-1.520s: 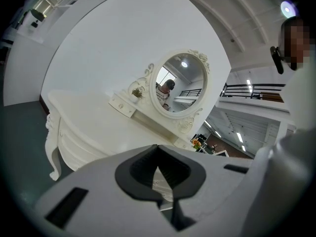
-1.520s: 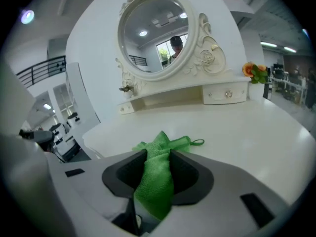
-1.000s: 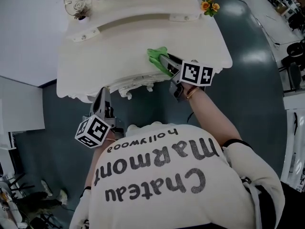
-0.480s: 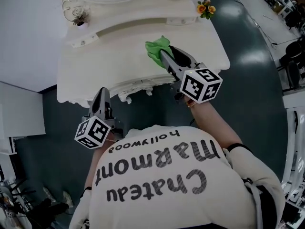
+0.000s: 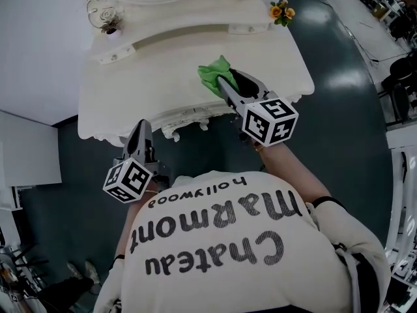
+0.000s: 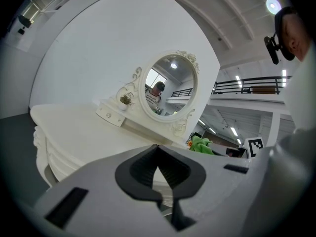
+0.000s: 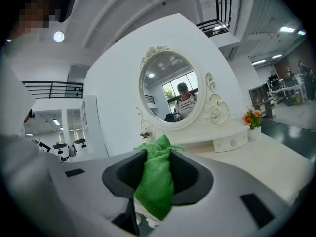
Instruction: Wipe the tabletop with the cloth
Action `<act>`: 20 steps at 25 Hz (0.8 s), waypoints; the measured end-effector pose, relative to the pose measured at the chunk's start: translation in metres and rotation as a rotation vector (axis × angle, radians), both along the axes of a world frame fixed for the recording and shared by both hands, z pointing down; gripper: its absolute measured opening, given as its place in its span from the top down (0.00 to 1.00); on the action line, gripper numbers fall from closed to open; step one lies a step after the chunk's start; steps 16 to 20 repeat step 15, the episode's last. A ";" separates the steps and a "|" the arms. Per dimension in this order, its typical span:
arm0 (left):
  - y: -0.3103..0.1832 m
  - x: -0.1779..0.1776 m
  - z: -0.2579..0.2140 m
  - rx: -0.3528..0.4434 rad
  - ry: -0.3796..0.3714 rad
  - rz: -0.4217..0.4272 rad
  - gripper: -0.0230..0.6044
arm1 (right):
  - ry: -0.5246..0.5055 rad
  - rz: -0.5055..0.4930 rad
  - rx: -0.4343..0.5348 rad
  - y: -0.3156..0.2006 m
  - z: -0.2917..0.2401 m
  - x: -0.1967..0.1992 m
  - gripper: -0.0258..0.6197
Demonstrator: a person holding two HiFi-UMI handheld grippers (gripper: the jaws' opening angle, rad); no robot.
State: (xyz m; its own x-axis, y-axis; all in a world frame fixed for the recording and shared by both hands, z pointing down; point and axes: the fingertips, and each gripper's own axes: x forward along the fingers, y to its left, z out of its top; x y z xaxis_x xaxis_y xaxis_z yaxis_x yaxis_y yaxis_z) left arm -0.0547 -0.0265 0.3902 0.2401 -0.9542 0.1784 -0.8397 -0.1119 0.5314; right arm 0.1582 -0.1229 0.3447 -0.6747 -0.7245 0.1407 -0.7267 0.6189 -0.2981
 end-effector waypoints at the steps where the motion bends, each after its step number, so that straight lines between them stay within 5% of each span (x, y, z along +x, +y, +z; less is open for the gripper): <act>1: 0.000 -0.001 0.000 -0.001 0.000 -0.002 0.95 | 0.008 -0.002 -0.003 0.001 0.002 -0.001 0.74; 20: 0.000 -0.006 0.005 -0.010 0.012 -0.016 0.95 | 0.048 -0.025 -0.011 0.001 0.010 -0.011 0.74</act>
